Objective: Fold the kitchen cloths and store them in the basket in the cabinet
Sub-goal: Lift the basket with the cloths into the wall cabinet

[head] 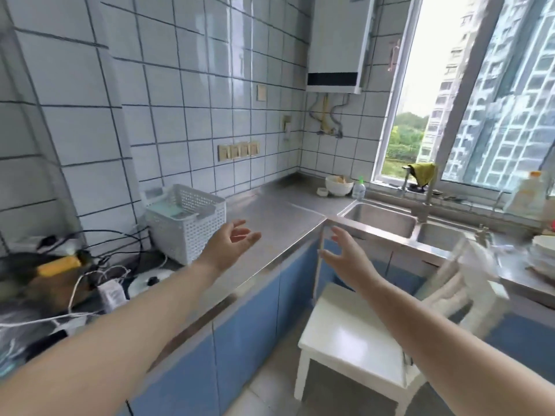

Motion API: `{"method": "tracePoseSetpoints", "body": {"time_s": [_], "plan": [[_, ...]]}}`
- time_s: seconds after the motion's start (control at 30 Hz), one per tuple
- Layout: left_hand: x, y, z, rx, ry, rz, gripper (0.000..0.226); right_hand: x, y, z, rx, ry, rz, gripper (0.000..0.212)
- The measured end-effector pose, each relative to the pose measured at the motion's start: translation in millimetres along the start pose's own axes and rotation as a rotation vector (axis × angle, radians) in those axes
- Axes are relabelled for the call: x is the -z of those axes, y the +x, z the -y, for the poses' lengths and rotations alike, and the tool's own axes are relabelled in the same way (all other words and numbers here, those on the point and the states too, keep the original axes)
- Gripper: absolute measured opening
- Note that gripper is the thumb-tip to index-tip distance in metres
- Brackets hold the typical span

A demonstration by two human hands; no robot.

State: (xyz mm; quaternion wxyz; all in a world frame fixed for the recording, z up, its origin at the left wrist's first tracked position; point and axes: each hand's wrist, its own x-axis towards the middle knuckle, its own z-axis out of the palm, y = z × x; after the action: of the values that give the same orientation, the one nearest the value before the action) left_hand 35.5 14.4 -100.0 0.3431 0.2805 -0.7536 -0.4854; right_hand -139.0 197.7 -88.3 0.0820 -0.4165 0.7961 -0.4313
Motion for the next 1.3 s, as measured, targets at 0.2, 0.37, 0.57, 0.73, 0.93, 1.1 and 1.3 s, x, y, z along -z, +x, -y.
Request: {"method": "tracePoseSetpoints", "body": {"time_s": [0.2, 0.37, 0.57, 0.73, 0.93, 1.1, 1.3], "plan": [[81, 30, 57, 0.106, 0.001, -0.120, 0.052, -96, 54, 23, -0.041, 0.037, 0.081, 0.066], [114, 43, 97, 0.173, -0.032, -0.198, 0.054, -152, 92, 26, -0.049, 0.012, 0.145, 0.065], [130, 74, 140, 0.264, -0.012, -0.229, 0.049, -209, 155, 28, 0.027, -0.004, 0.207, 0.066], [130, 129, 192, 0.353, -0.013, -0.301, 0.055, -261, 230, 3, 0.044, -0.001, 0.322, 0.067], [118, 203, 247, 0.471, -0.074, -0.416, 0.091, -306, 334, -36, 0.084, 0.015, 0.465, 0.082], [112, 249, 286, 0.503, 0.046, -0.571, 0.095, -349, 418, -54, 0.106, 0.057, 0.589, 0.098], [108, 273, 321, 0.559, 0.008, -0.697, 0.083, -398, 481, -69, 0.106, 0.174, 0.761, 0.100]]}}
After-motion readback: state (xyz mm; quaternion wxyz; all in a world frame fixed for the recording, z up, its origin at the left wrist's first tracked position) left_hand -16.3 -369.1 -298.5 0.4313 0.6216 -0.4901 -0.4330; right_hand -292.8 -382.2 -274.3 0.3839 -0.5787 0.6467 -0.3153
